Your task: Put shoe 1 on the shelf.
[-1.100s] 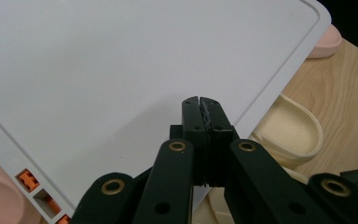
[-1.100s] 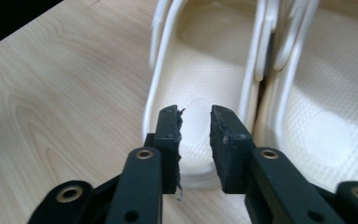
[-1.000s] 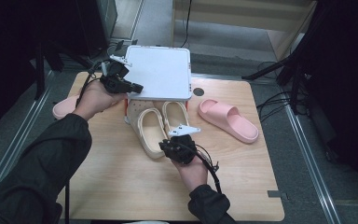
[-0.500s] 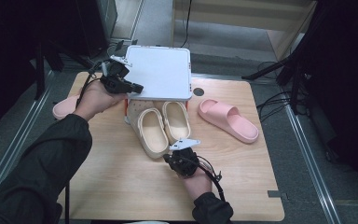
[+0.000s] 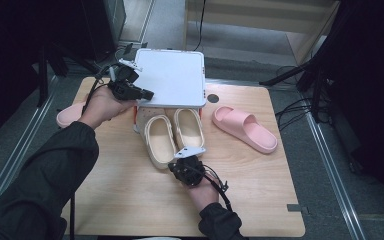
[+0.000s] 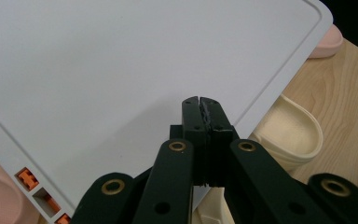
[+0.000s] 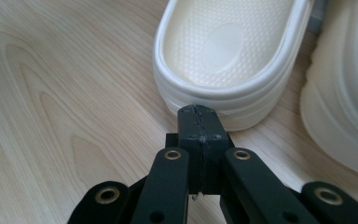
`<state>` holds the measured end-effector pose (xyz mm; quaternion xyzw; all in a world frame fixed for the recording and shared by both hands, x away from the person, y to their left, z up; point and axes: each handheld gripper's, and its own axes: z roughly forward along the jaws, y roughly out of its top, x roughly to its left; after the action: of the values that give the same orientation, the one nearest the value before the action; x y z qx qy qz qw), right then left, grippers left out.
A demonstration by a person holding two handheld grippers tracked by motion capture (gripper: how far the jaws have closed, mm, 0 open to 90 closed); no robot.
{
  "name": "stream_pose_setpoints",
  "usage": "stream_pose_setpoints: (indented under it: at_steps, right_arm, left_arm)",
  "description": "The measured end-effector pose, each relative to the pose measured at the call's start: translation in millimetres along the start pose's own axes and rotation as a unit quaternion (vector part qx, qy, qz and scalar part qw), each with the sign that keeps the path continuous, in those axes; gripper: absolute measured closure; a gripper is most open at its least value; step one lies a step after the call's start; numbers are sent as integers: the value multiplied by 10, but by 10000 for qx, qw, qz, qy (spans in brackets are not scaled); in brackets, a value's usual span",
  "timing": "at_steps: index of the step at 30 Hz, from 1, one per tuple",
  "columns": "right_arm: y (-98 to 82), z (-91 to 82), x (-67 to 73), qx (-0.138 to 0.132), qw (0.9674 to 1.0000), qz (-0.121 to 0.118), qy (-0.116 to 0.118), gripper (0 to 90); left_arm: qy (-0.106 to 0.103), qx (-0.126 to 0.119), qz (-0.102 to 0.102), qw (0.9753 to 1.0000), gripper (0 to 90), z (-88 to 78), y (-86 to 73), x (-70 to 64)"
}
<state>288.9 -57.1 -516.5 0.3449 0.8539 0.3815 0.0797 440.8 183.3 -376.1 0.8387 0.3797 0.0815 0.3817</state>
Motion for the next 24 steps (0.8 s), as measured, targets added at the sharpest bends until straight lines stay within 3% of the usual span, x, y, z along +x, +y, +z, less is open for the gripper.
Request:
stream_pose_setpoints:
  at_steps: [8, 14, 20, 24]
  right_arm:
    - [119, 86, 75, -172, 9997, 68, 131, 900]
    - [276, 172, 120, -308, 9995, 73, -31, 900]
    - [418, 309, 80, -236, 9995, 150, -165, 900]
    - [476, 387, 4, -299, 9989, 335, -167, 900]
  left_arm:
    - [2, 18, -5, 10000, 897, 1, 3, -5]
    - [15, 103, 25, 9999, 897, 0, 22, -15]
    - [21, 102, 0, 9999, 896, -2, 21, -15]
    - [-38, 41, -36, 10000, 897, -4, 1, 7]
